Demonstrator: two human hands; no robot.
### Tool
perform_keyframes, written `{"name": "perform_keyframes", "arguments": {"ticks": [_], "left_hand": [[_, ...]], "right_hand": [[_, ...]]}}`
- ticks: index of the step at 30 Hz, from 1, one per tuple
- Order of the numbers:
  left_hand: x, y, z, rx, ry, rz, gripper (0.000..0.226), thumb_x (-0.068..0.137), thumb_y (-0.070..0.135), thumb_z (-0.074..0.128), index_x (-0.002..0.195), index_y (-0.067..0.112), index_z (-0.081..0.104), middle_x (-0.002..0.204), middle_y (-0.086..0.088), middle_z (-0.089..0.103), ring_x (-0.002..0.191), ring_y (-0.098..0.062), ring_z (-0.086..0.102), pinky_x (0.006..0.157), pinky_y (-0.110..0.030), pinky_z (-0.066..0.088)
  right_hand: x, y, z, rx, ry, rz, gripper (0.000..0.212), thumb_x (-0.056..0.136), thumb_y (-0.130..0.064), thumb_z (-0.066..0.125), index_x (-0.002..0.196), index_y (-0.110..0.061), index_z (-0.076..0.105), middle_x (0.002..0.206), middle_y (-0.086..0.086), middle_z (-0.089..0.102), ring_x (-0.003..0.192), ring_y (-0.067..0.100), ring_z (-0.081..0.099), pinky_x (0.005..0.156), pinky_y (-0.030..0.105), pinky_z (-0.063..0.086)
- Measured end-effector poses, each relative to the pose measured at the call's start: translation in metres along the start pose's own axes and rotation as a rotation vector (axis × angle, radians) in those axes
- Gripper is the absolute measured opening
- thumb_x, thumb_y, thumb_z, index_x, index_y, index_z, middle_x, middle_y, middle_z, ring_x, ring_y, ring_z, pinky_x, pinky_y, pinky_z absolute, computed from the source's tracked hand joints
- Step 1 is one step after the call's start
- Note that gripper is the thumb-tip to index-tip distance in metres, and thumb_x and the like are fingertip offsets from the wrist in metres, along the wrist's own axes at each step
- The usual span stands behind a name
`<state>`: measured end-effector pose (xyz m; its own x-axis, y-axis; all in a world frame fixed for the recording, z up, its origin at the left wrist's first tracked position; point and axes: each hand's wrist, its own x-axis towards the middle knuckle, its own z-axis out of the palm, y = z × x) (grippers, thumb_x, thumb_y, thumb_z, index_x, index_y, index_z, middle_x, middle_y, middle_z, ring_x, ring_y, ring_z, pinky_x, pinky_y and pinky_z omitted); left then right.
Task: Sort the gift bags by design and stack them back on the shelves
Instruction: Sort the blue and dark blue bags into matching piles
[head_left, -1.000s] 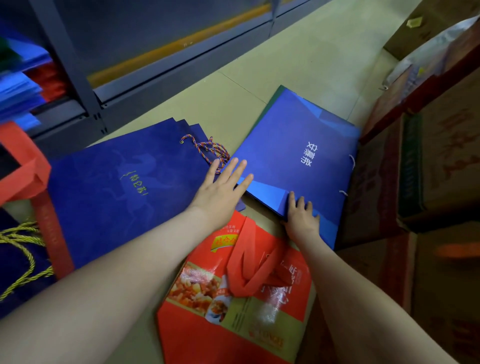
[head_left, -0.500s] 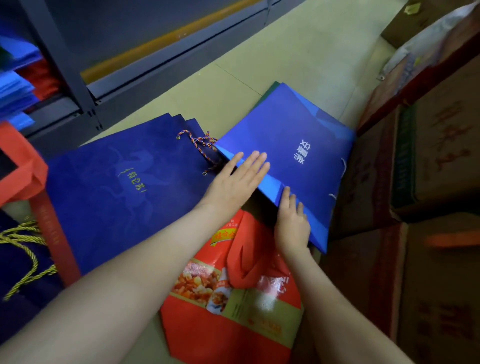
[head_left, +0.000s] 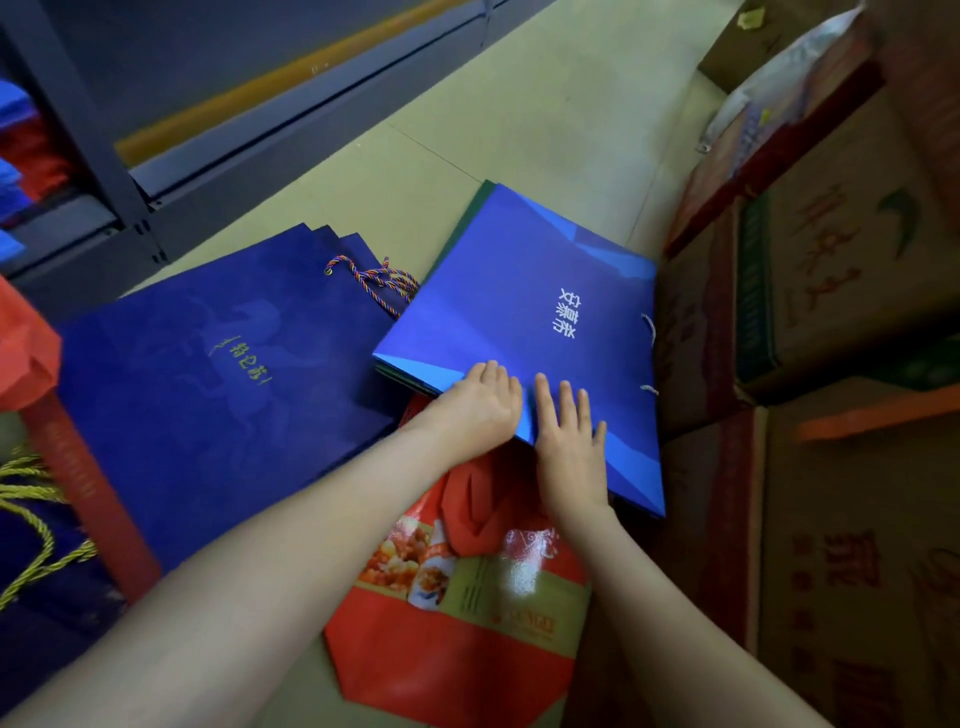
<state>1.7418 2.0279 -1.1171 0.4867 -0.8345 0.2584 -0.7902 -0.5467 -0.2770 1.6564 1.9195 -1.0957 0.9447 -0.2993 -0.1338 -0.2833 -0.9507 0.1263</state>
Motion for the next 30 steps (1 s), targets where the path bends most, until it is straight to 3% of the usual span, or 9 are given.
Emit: {"name": "perform_keyframes", "arguments": {"ticks": [2, 5, 8, 11, 14, 17, 20, 25, 30], "left_hand": [[0.002, 0.002, -0.005, -0.024, 0.012, -0.006, 0.040, 0.082, 0.012, 0.036, 0.095, 0.006, 0.074, 0.084, -0.015, 0.071, 0.080, -0.028, 0.069, 0.077, -0.035, 0.055], [-0.005, 0.001, -0.008, -0.021, 0.001, 0.011, 0.042, 0.084, 0.015, 0.035, 0.097, 0.009, 0.074, 0.090, -0.013, 0.072, 0.086, -0.026, 0.069, 0.084, -0.038, 0.053], [-0.032, 0.000, -0.010, -0.055, -0.071, 0.040, 0.047, 0.080, 0.019, 0.032, 0.096, 0.016, 0.076, 0.098, -0.006, 0.073, 0.093, -0.020, 0.069, 0.087, -0.034, 0.051], [-0.078, -0.017, -0.019, -0.062, -0.139, -0.007, 0.045, 0.083, 0.030, 0.042, 0.121, 0.021, 0.066, 0.123, -0.002, 0.065, 0.113, -0.017, 0.061, 0.099, -0.034, 0.044], [-0.134, -0.050, -0.047, -0.120, -0.111, -0.274, 0.055, 0.081, 0.023, 0.037, 0.130, 0.009, 0.057, 0.134, -0.010, 0.056, 0.123, -0.023, 0.054, 0.107, -0.039, 0.035], [-0.203, -0.080, -0.083, 0.008, -0.084, -0.544, 0.062, 0.080, 0.016, 0.038, 0.141, 0.003, 0.038, 0.147, -0.014, 0.041, 0.136, -0.027, 0.038, 0.114, -0.042, 0.019], [-0.275, -0.107, -0.127, 0.152, -0.144, -0.751, 0.070, 0.078, 0.014, 0.044, 0.145, 0.003, 0.027, 0.153, -0.016, 0.029, 0.141, -0.029, 0.024, 0.115, -0.044, 0.015], [-0.399, -0.130, -0.200, 0.370, -0.385, -1.133, 0.082, 0.071, 0.020, 0.061, 0.145, 0.002, 0.029, 0.152, -0.020, 0.029, 0.141, -0.034, 0.024, 0.114, -0.051, 0.018], [-0.497, -0.114, -0.244, 0.379, -0.672, -1.401, 0.083, 0.077, 0.022, 0.062, 0.149, 0.005, 0.024, 0.154, -0.019, 0.023, 0.142, -0.033, 0.023, 0.115, -0.050, 0.014]], "right_hand": [[0.002, 0.007, 0.000, -0.010, -0.087, 0.034, 0.060, 0.102, -0.008, 0.028, 0.153, -0.018, -0.001, 0.158, 0.010, 0.013, 0.145, 0.033, 0.014, 0.112, 0.055, 0.021], [0.013, 0.009, 0.000, -0.010, -0.093, 0.057, 0.062, 0.101, -0.008, 0.029, 0.153, -0.017, -0.002, 0.157, 0.009, 0.015, 0.143, 0.033, 0.017, 0.112, 0.052, 0.024], [0.016, 0.007, 0.004, 0.035, -0.324, 0.032, 0.076, 0.095, -0.012, 0.042, 0.153, -0.020, -0.005, 0.159, 0.007, 0.005, 0.146, 0.029, 0.005, 0.113, 0.056, 0.015], [0.015, -0.011, -0.002, 0.074, -0.518, -0.071, 0.098, 0.087, -0.032, 0.060, 0.151, -0.029, -0.015, 0.159, 0.005, -0.016, 0.146, 0.026, -0.014, 0.113, 0.058, 0.001], [0.015, -0.068, -0.025, 0.196, -0.289, -0.245, 0.096, 0.087, -0.035, 0.060, 0.152, -0.025, -0.011, 0.160, 0.008, -0.008, 0.147, 0.025, -0.008, 0.114, 0.055, 0.005], [0.006, -0.150, -0.059, 0.402, 0.077, -0.504, 0.080, 0.079, -0.013, 0.055, 0.150, -0.005, 0.020, 0.151, 0.021, 0.028, 0.140, 0.037, 0.026, 0.106, 0.060, 0.031], [-0.022, -0.244, -0.094, 0.565, 0.254, -0.834, 0.077, 0.071, -0.005, 0.052, 0.145, -0.001, 0.029, 0.144, 0.020, 0.040, 0.134, 0.035, 0.033, 0.104, 0.057, 0.036], [-0.100, -0.376, -0.140, 0.584, 0.352, -1.219, 0.081, 0.071, -0.001, 0.057, 0.146, -0.004, 0.027, 0.146, 0.020, 0.038, 0.135, 0.035, 0.034, 0.107, 0.054, 0.034], [-0.164, -0.449, -0.137, 0.444, 0.218, -1.402, 0.082, 0.077, -0.003, 0.063, 0.149, -0.004, 0.025, 0.150, 0.018, 0.033, 0.139, 0.034, 0.032, 0.111, 0.051, 0.028]]}}
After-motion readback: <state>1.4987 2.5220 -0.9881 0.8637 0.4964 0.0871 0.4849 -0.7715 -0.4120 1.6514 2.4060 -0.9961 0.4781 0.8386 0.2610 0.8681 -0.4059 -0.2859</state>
